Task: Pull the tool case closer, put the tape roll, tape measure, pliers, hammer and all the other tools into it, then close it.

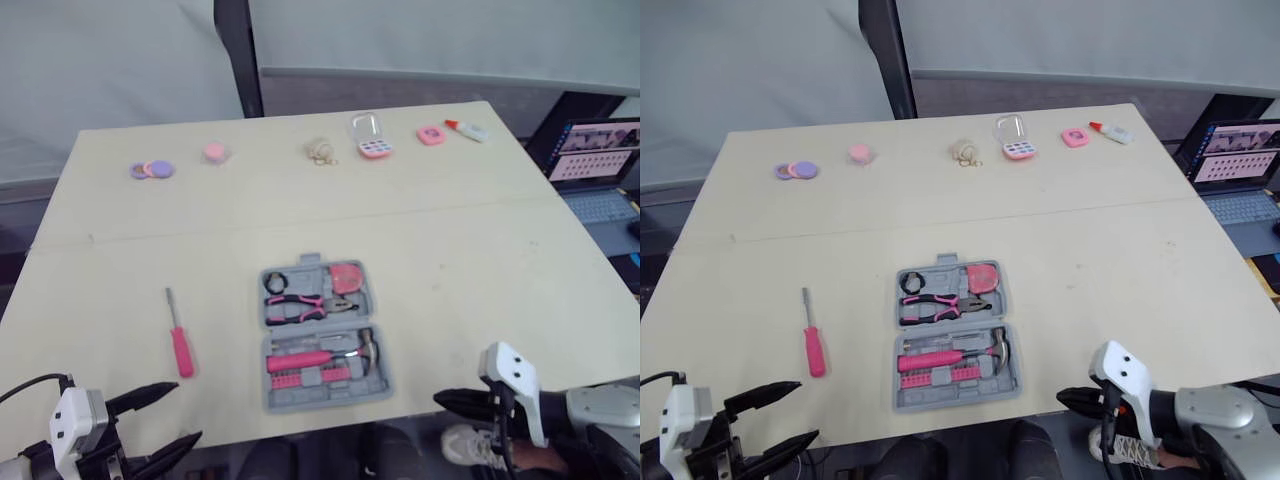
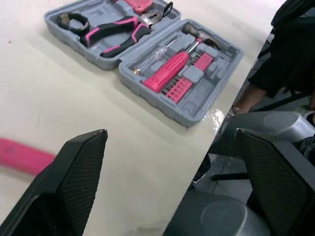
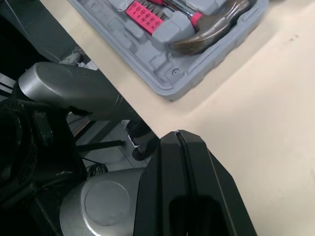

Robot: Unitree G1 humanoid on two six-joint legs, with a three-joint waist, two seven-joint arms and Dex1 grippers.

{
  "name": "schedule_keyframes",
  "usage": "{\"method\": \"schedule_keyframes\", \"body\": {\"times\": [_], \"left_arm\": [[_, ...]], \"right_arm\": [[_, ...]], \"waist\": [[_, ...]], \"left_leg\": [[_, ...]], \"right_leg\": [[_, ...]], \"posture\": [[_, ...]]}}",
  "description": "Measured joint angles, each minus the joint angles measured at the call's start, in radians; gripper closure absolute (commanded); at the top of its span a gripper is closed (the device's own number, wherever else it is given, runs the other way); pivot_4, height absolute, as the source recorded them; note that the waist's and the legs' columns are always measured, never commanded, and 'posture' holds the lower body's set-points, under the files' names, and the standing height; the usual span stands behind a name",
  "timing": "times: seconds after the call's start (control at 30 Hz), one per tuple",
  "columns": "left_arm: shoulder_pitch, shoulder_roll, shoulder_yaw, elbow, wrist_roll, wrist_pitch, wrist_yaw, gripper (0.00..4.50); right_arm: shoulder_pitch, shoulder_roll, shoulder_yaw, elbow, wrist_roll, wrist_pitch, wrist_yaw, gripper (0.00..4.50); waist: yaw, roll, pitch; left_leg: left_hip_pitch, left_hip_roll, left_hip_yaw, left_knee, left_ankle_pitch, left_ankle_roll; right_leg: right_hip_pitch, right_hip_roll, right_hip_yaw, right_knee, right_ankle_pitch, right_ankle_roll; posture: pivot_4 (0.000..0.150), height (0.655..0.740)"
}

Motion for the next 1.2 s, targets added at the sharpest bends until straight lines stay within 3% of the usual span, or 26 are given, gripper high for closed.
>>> {"method": "schedule_keyframes", "body": {"times": [0.07, 0.27, 0.3, 0.43, 0.6, 0.87, 1.2], "left_arm": [[0.001, -0.001, 0.007, 0.002, 0.0, -0.001, 0.001, 0.0], [0.004, -0.01, 0.01, 0.003, -0.003, 0.004, 0.011, 0.0], [0.004, -0.014, 0.01, 0.002, -0.003, 0.007, 0.017, 0.0], [0.001, -0.062, 0.011, -0.01, -0.007, 0.014, 0.08, 0.0], [0.07, -0.141, 0.053, -0.121, -0.097, 0.154, 0.25, 0.0], [0.126, -0.252, 0.088, -0.242, -0.164, 0.347, 0.562, 0.0], [-0.157, -0.229, 0.099, -0.363, -0.234, 0.598, 1.057, 0.0]], "right_arm": [[0.003, -0.009, 0.0, 0.011, 0.003, -0.004, 0.005, 3.22], [0.002, -0.028, -0.004, 0.054, 0.009, -0.024, 0.012, 0.21], [0.003, -0.031, -0.004, 0.056, 0.011, -0.025, 0.015, 0.06], [-0.003, -0.033, -0.034, 0.062, 0.028, -0.048, 0.018, 0.06], [-0.048, 0.018, -0.159, 0.051, 0.08, -0.196, 0.051, 0.06], [-0.042, 0.019, -0.151, 0.042, 0.094, -0.343, 0.129, 0.06], [-0.142, -0.001, -0.104, 0.088, 0.095, -0.382, 0.154, 0.06]], "waist": [[0.001, 0.0, 0.0], [0.002, 0.0, 0.0], [0.002, 0.0, 0.0], [0.002, 0.0, 0.0], [0.001, -0.005, 0.003], [0.005, -0.006, 0.004], [0.002, -0.006, 0.003]], "left_leg": [[0.0, 0.0, 0.0, 0.0, 0.0, 0.0], [0.001, 0.0, -0.001, 0.0, 0.0, 0.0], [0.001, 0.0, -0.001, 0.0, 0.0, 0.0], [0.0, 0.0, 0.001, 0.0, 0.0, 0.0], [0.0, 0.002, 0.0, 0.0, -0.001, 0.0], [0.0, 0.002, 0.0, 0.003, -0.001, 0.001], [0.005, 0.001, 0.0, 0.003, 0.0, 0.0]], "right_leg": [[0.0, 0.0, 0.0, 0.0, 0.0, 0.0], [-0.001, 0.0, 0.0, 0.0, 0.0, 0.0], [-0.001, 0.0, 0.0, 0.0, 0.0, 0.0], [0.0, 0.0, 0.001, 0.001, 0.0, 0.0], [0.001, 0.002, 0.001, 0.0, 0.0, 0.0], [0.003, 0.001, 0.004, 0.001, 0.0, 0.0], [0.003, 0.002, 0.004, 0.005, 0.0, -0.001]], "posture": [[0.15, 0.74], [0.15, 0.74], [0.15, 0.74], [0.15, 0.74], [0.15, 0.74], [0.15, 0.74], [0.15, 0.74]]}}
